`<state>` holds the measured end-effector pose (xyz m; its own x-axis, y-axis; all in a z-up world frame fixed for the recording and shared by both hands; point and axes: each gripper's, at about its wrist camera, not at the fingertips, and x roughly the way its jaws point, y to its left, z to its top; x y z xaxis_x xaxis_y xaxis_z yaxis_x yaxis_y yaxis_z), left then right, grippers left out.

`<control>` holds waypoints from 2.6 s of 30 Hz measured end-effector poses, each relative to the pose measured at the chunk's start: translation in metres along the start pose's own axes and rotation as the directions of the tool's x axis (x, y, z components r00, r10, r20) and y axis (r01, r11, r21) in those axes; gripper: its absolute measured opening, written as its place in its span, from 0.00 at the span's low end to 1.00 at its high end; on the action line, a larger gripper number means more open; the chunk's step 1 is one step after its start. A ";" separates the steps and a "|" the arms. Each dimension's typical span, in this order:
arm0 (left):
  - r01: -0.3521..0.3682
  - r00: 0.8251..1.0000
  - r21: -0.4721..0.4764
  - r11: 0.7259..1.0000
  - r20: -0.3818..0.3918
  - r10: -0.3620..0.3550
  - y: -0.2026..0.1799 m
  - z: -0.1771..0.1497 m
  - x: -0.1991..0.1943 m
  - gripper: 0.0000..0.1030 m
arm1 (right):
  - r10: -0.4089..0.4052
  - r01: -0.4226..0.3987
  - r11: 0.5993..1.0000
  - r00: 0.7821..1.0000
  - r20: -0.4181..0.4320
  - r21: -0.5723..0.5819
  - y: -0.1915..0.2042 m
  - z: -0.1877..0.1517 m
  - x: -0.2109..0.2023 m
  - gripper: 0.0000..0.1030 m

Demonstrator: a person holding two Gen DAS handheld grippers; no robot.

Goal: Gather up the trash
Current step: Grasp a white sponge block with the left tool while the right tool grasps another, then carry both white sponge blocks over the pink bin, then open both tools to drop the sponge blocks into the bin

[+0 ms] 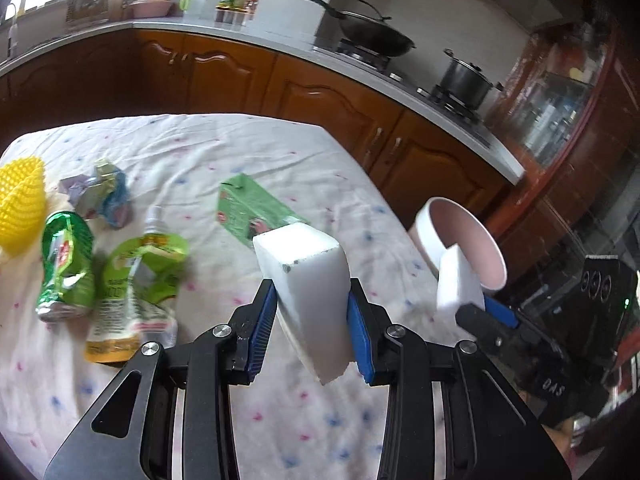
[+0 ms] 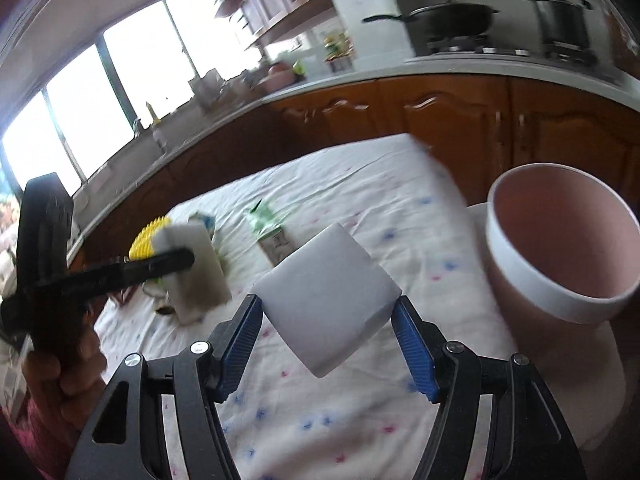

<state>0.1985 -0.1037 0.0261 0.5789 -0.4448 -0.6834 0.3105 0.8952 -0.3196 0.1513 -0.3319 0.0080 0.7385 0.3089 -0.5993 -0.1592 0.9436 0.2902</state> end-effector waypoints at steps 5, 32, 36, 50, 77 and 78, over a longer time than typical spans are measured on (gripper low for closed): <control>0.020 1.000 0.028 0.999 -0.006 -0.020 -0.016 0.000 0.002 0.33 | -0.026 0.026 0.999 0.999 0.033 0.021 -0.009 0.004 -0.011 0.66; 0.087 0.995 0.163 0.983 -0.055 -0.079 -0.103 0.013 0.041 0.33 | -0.126 0.108 0.984 0.985 0.122 0.144 -0.074 0.012 -0.051 0.68; 0.102 0.993 0.191 0.976 -0.075 -0.089 -0.119 0.015 0.053 0.33 | -0.152 0.131 0.977 0.981 0.122 0.167 -0.089 0.013 -0.056 0.69; 0.176 0.978 0.300 0.937 -0.165 -0.131 -0.184 0.040 0.102 0.33 | -0.254 0.236 0.945 0.966 0.054 0.228 -0.140 0.030 -0.058 0.69; 0.178 0.946 0.361 0.915 -0.317 -0.059 -0.236 0.057 0.196 0.38 | -0.280 0.297 0.925 0.954 -0.103 0.236 -0.205 0.054 -0.035 0.76; 0.179 0.948 0.362 0.915 -0.313 -0.062 -0.236 0.058 0.196 0.41 | -0.278 0.294 0.926 0.955 -0.101 0.238 -0.205 0.053 -0.036 0.79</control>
<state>0.2819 -0.4035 0.0056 0.2931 -0.4680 -0.8337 0.6604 0.7297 -0.1774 0.1923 -0.5428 0.0097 0.6837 0.0451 -0.7284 0.2258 0.9360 0.2699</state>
